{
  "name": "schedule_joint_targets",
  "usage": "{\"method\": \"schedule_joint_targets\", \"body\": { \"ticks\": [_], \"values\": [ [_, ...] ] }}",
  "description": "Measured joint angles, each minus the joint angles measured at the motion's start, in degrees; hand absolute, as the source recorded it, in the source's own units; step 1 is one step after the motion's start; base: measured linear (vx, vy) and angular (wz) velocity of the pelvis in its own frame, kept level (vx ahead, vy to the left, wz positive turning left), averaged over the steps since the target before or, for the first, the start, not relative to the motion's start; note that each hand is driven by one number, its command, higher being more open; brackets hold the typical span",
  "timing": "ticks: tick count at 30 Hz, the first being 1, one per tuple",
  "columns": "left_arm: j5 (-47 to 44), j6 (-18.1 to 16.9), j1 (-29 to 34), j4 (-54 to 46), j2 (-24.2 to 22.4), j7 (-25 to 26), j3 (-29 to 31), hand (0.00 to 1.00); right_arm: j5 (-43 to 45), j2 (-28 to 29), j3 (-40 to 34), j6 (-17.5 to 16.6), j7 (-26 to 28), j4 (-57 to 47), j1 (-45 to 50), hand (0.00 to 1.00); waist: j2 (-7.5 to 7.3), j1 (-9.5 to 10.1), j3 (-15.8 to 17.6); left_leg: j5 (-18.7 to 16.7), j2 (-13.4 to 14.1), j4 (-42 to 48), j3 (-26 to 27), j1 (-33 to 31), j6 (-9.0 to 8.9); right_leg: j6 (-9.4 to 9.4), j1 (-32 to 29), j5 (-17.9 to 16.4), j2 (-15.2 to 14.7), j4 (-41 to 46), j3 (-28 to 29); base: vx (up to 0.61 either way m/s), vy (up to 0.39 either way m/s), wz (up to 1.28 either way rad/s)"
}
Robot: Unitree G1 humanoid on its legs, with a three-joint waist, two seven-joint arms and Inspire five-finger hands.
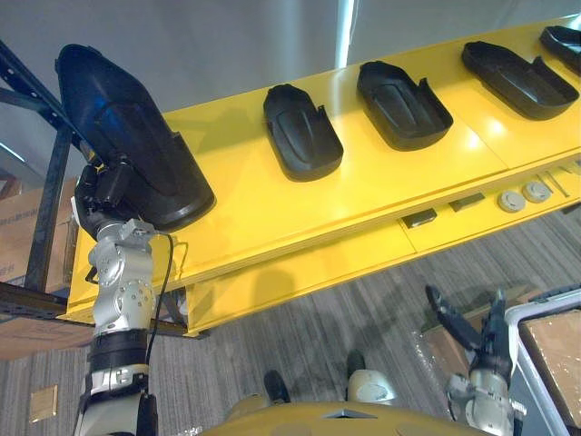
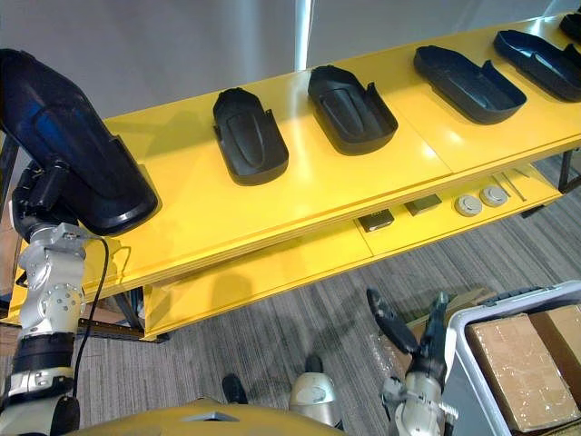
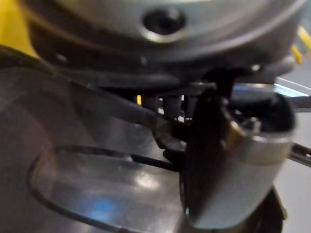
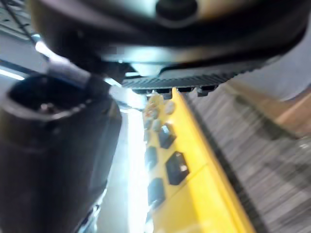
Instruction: Walk over and take three plastic housings, then place them on the shelf
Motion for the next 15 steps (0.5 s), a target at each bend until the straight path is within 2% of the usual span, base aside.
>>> {"method": "schedule_joint_targets", "body": {
  "ticks": [4, 7, 10, 15],
  "values": [
    [-2.0, 2.5, -5.8, 6.1, 4.0, -1.9, 0.2, 0.00, 3.4, 0.0, -3.5, 3.9, -1.7, 7.5, -2.0, 1.00, 0.81, -0.46, 3.2, -0.6, 0.3, 1.0, -0.2, -0.8, -0.51, -0.83, -1.8, -1.4, -0.1, 3.2, 0.4, -0.11, -0.015, -0.02],
    [-3.6, 5.3, -7.8, 8.5, 7.4, -5.0, 0.1, 0.00, 3.4, 0.0, -4.1, 6.7, -1.6, 9.8, -1.9, 1.00, 0.89, -0.70, 4.0, -0.3, 0.6, 0.9, -0.2, -1.7, -0.50, -0.86, -2.9, -1.4, 0.1, 4.0, 0.4, -0.06, -0.015, 0.01],
    [-4.0, 8.6, -7.8, 10.4, 9.0, -9.1, 0.1, 0.00, 3.4, 0.2, -4.1, 7.8, 0.5, 11.2, -1.1, 1.00, 0.89, -0.79, 4.0, -0.3, 0.8, 0.9, -0.3, -1.3, -0.52, -0.85, -2.8, -1.5, 0.2, 4.7, 0.3, 0.00, 0.000, 0.00],
    [-3.7, 12.7, -8.5, 15.0, 11.2, -13.8, -1.5, 0.00, 3.2, 0.0, -3.0, 8.8, 8.7, 12.9, -1.8, 1.00, 1.66, -0.55, 4.8, 0.4, 0.8, 1.0, -0.9, -0.7, -0.28, -1.06, -2.1, -1.6, 0.1, 4.7, -0.5, 0.02, -0.009, 0.06]
  ]
}}
